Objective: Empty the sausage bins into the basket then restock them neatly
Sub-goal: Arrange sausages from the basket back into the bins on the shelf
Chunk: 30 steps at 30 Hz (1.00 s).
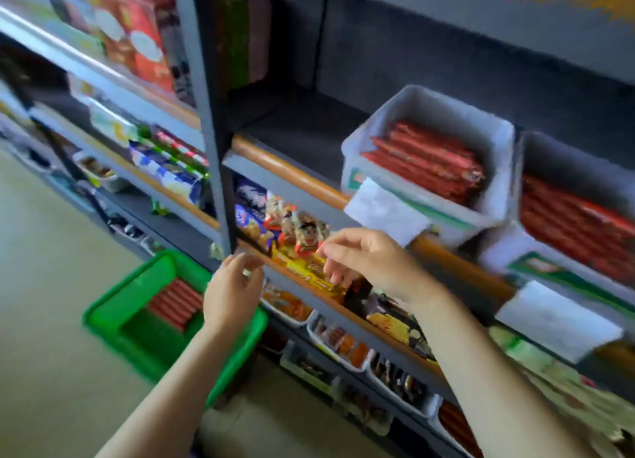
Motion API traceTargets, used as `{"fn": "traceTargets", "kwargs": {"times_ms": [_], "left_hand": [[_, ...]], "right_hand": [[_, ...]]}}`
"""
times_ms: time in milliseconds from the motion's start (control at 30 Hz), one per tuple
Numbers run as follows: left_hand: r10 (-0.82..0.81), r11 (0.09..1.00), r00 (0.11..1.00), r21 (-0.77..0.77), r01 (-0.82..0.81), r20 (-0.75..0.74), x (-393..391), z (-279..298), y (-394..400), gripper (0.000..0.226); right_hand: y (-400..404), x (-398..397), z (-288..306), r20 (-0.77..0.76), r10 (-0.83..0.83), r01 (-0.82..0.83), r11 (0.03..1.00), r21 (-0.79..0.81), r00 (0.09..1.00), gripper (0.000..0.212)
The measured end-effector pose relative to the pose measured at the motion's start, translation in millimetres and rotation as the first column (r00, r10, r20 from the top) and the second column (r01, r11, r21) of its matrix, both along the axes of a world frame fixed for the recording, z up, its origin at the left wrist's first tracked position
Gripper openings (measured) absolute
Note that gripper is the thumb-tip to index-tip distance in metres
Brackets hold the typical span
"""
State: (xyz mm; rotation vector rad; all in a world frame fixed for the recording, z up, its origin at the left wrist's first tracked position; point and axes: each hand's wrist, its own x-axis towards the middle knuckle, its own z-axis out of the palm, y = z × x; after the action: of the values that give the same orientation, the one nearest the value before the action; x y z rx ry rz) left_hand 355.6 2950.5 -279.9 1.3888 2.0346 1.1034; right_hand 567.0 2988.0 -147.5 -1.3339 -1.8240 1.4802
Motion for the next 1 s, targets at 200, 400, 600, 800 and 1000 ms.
{"fn": "traceTargets", "kwargs": {"times_ms": [200, 400, 600, 800, 1000], "left_hand": [[0.099, 0.879, 0.993, -0.463, -0.116, -0.061, -158, -140, -42, 0.022], [0.164, 0.730, 0.986, -0.669, -0.143, -0.032, -264, -237, -58, 0.046], [0.148, 0.716, 0.985, -0.678, -0.166, -0.084, -326, -321, -46, 0.103], [0.015, 0.761, 0.990, -0.640, -0.103, -0.140, -349, -364, -49, 0.128], [0.031, 0.797, 0.987, -0.592, -0.119, -0.157, -356, -375, -52, 0.140]], "right_hand": [[43, -172, -195, 0.243, 0.029, 0.040, 0.961, -0.275, 0.970, 0.010], [51, -308, -346, 0.399, 0.212, -0.019, 0.900, -0.435, 0.892, 0.006], [87, -387, -461, 0.595, 0.293, -0.107, 0.938, -0.328, 0.749, 0.053], [124, -418, -523, 0.741, 0.245, -0.107, 0.967, -0.229, 0.626, 0.078], [140, -439, -558, 0.818, 0.209, -0.095, 0.978, -0.187, 0.536, 0.089]]}}
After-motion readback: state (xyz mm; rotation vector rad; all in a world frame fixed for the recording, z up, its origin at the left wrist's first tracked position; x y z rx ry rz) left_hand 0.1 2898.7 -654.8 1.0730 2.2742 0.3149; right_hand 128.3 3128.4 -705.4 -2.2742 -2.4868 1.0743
